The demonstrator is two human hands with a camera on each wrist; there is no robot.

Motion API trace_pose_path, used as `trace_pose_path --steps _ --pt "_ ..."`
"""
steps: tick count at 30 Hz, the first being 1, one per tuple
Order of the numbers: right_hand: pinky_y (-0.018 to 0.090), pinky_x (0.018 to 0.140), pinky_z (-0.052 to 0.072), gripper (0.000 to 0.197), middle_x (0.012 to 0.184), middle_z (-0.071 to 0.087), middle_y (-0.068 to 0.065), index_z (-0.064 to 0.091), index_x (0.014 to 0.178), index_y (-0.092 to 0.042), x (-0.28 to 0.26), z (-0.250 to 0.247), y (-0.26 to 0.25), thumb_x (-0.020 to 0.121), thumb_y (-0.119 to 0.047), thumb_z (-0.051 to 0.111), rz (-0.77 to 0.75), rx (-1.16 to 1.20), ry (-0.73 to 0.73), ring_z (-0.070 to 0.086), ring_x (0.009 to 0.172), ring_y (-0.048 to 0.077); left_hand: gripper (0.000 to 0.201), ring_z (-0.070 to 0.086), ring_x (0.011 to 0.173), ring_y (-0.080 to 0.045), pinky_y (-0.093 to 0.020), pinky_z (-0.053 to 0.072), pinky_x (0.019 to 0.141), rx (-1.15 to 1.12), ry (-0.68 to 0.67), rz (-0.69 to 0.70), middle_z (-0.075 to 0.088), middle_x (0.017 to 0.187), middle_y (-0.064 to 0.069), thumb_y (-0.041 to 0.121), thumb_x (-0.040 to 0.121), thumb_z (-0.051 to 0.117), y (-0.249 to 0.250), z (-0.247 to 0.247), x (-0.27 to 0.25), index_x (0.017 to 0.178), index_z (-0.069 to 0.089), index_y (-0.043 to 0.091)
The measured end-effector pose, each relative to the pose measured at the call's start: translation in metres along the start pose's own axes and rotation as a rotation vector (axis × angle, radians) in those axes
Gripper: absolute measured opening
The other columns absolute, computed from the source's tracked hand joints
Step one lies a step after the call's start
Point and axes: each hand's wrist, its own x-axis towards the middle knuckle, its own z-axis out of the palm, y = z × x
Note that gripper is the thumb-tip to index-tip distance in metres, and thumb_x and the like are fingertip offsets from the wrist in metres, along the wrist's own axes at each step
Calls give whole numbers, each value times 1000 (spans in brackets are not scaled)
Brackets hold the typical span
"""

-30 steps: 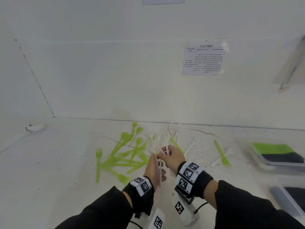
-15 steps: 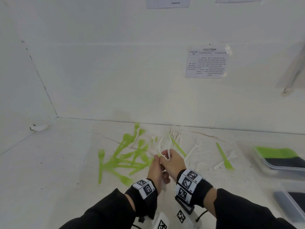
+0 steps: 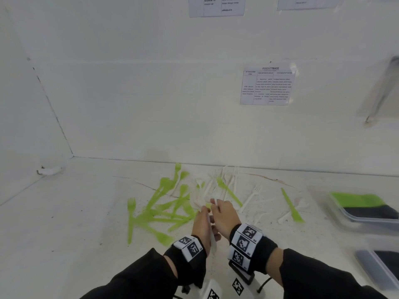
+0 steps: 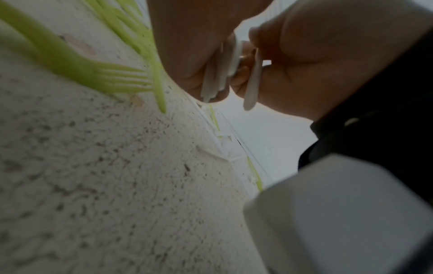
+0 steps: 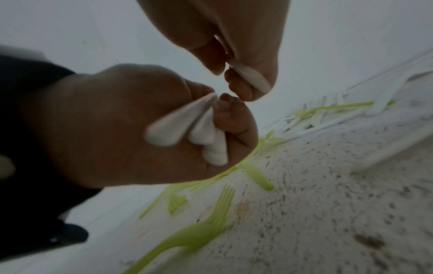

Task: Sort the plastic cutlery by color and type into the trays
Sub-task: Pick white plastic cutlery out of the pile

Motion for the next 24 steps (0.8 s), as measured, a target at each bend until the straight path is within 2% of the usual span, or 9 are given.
trace_pose_path --steps 2,5,8,10,13,16,17,21,24 --pt "17 74 42 5 85 54 0 47 100 -24 -1 -3 2 97 -21 45 1 95 52 54 78 11 45 43 61 -16 -27 38 52 17 31 7 49 91 -10 39 101 26 4 -2 -1 122 50 7" --pt "14 73 43 21 82 60 -4 55 105 -28 -5 -7 7 86 -29 64 28 178 122 57 81 9 47 43 59 -13 -23 40 47 76 16 11 50 86 -9 40 101 25 6 -4 -1 119 56 9" --pt "9 56 41 21 89 66 0 63 91 -18 -10 -6 5 82 -36 67 43 111 116 59 75 7 52 61 91 -23 -34 53 78 44 -4 -33 66 113 -17 47 98 26 6 -4 -3 116 61 13" --pt "13 65 44 16 86 65 -2 63 87 -19 -10 -4 5 83 -35 65 39 71 114 60 79 9 58 61 109 -27 -42 46 98 -23 -28 -91 66 117 -16 49 99 22 9 -3 -8 118 61 11" --pt "18 65 47 12 76 59 -3 59 85 -22 -12 -3 8 84 -32 65 30 89 108 60 78 14 61 60 100 -24 -35 48 85 -104 -60 -133 66 115 -16 47 100 18 9 -1 -10 120 58 5" --pt "20 74 46 8 80 59 -4 63 91 -22 -14 -4 8 86 -28 64 -5 9 76 58 82 12 63 57 114 -28 -40 45 97 -151 -71 -172 62 122 -15 52 98 24 6 -1 -8 125 54 4" --pt "19 77 45 13 86 60 -3 65 98 -20 -14 -3 10 88 -26 61 -29 -42 47 57 85 11 58 59 112 -28 -41 48 91 -156 -58 -168 62 122 -14 50 98 28 5 0 -5 127 50 5" --pt "22 70 49 15 87 60 0 62 92 -16 -5 -20 21 94 -17 47 -12 -112 96 54 72 12 23 52 65 -20 -32 44 59 -109 8 -87 55 88 -5 34 100 37 8 -1 -7 100 44 12" --pt "29 73 43 28 95 59 11 56 90 -6 12 -50 39 97 -25 37 159 -485 67 50 81 21 22 37 51 -17 -27 35 50 -84 17 -47 42 73 -3 29 100 40 14 -2 -12 86 39 12"
